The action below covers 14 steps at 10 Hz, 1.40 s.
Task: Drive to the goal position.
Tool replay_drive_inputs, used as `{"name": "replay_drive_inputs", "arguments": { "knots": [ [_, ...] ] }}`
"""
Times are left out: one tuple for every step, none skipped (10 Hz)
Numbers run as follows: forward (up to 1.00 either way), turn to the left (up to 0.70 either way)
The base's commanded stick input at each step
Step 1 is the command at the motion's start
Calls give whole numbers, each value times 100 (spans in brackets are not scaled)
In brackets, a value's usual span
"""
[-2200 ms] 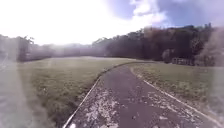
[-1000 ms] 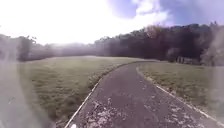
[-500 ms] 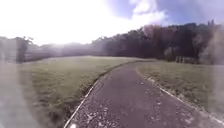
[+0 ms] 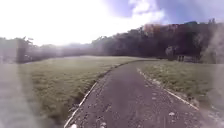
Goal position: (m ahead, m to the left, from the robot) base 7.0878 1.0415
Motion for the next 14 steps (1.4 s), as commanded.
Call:
{"name": "replay_drive_inputs", "arguments": {
  "knots": [
    [70,0],
    [70,0],
    [70,0],
    [70,0],
    [70,0],
    [70,0],
    [70,0],
    [70,-12],
    [70,-13],
    [70,-13],
    [70,-13],
    [70,-13],
    [70,-13],
    [70,-13]
  ]
}}
